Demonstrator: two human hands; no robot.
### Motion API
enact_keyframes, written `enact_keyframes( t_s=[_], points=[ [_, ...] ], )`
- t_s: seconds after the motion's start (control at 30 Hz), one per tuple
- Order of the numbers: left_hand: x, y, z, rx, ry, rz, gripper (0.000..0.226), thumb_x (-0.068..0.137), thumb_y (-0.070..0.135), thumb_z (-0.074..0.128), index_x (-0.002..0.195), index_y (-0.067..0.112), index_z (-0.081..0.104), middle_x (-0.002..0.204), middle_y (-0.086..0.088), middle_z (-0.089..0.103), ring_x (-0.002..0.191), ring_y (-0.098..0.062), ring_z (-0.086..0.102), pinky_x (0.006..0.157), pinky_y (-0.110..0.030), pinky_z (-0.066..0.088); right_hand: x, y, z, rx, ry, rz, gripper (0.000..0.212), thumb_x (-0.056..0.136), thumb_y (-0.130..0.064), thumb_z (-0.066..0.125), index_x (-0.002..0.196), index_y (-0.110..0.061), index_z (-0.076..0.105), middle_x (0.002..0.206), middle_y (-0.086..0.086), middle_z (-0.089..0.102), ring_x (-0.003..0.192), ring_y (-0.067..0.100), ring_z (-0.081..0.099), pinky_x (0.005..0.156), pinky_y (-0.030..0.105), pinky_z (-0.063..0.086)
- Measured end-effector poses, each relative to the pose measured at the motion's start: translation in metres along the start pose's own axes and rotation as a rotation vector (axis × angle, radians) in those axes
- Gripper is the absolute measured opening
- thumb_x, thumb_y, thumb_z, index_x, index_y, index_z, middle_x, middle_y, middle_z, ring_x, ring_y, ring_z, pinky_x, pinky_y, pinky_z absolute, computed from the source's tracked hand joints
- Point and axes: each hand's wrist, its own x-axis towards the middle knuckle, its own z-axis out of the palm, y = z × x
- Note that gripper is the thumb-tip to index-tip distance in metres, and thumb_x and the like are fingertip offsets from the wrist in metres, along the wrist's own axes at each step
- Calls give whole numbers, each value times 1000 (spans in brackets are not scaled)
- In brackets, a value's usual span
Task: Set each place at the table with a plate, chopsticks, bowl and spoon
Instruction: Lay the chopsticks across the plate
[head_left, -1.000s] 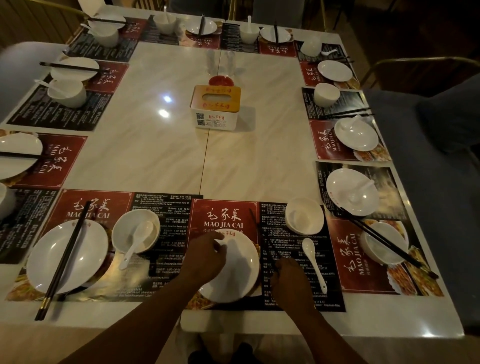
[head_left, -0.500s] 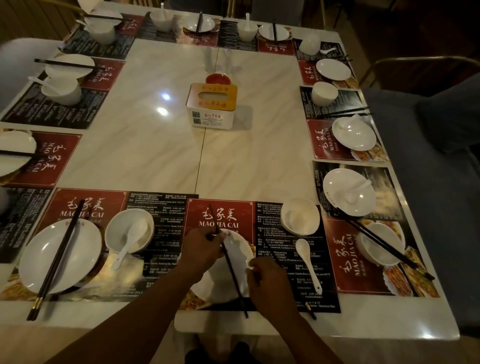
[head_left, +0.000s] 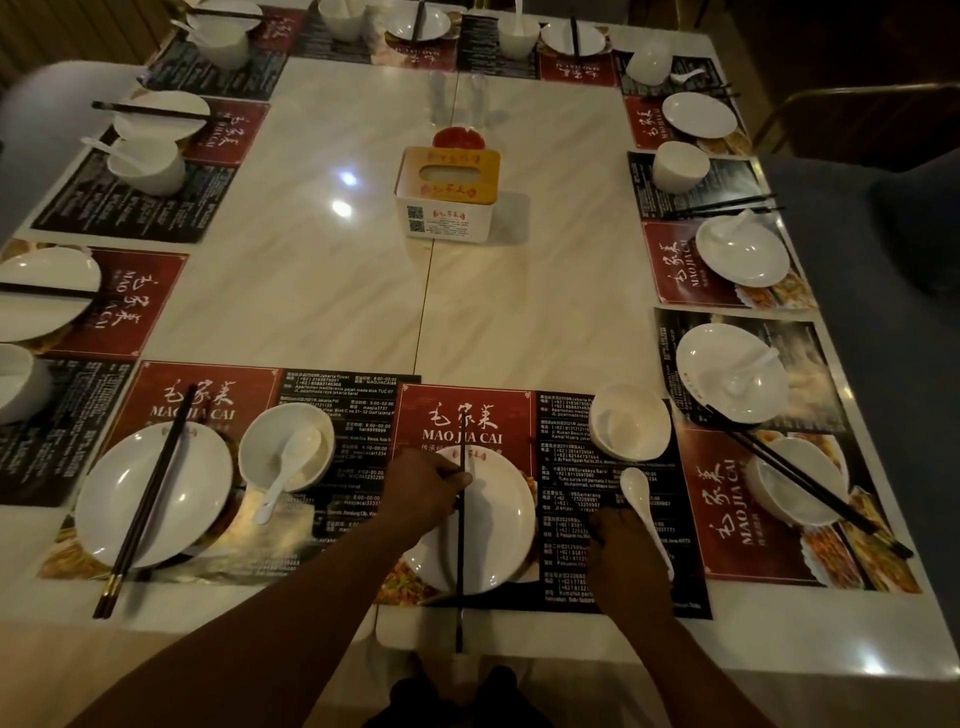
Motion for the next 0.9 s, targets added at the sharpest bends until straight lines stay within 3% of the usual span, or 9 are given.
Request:
enact_keyframes(
  t_s=[0.17, 0.33, 0.43, 0.57, 0.63, 0.77, 0.9],
  points=[
    [6, -1, -1, 51, -16, 18, 11, 86, 18, 76, 96, 13, 77, 86, 1, 74, 73, -9, 72, 71, -25, 60, 4, -13, -6, 106, -32, 22, 20, 84, -2, 66, 102, -9, 70, 97, 6, 67, 91, 23, 65, 83, 34, 53],
    [7, -2, -5, 86, -27, 60, 9, 85, 25, 78, 89, 17, 79, 73, 5, 74, 62, -6, 71, 61, -20, 56, -5, -63, -8, 329, -114, 63, 23, 85, -7, 70, 101, -24, 68, 84, -14, 62, 78, 1, 60, 73, 15, 48],
    [9, -7, -9, 100, -46, 101, 10, 86, 27, 76, 88, 18, 80, 70, 6, 73, 64, -8, 71, 69, -30, 60, -13, -87, 7, 390, -163, 75, 21, 85, -8, 70, 102, -20, 70, 84, -11, 65, 79, 5, 65, 73, 24, 57],
    [5, -12, -24, 104, -41, 147, 8, 90, 27, 72, 86, 23, 77, 77, 7, 74, 69, -7, 71, 74, -36, 62, -16, -107, 20, 381, -168, 96, 17, 85, -10, 71, 100, -18, 70, 77, -13, 62, 79, 5, 65, 74, 18, 53],
    [3, -17, -33, 118, -19, 169, 8, 90, 27, 72, 91, 21, 77, 83, 8, 74, 69, -4, 71, 75, -34, 62, -15, -113, 25, 395, -155, 110, 17, 84, -11, 72, 99, -18, 70, 76, -13, 63, 79, 6, 66, 79, 25, 56],
    [0, -28, -50, 209, 89, 208, 17, 89, 24, 73, 105, 21, 75, 102, 8, 74, 91, -4, 66, 92, -27, 50, -14, -120, 30, 380, -151, 129, 18, 84, -12, 73, 101, -19, 70, 83, -10, 67, 79, 5, 65, 79, 23, 55],
    [-4, -36, -56, 217, 104, 226, 18, 86, 20, 76, 104, 20, 76, 101, 5, 75, 88, -4, 62, 87, -21, 46, -17, -124, 34, 354, -136, 132, 19, 84, -11, 72, 102, -18, 70, 86, -8, 67, 83, 9, 66, 83, 29, 58]
  ],
)
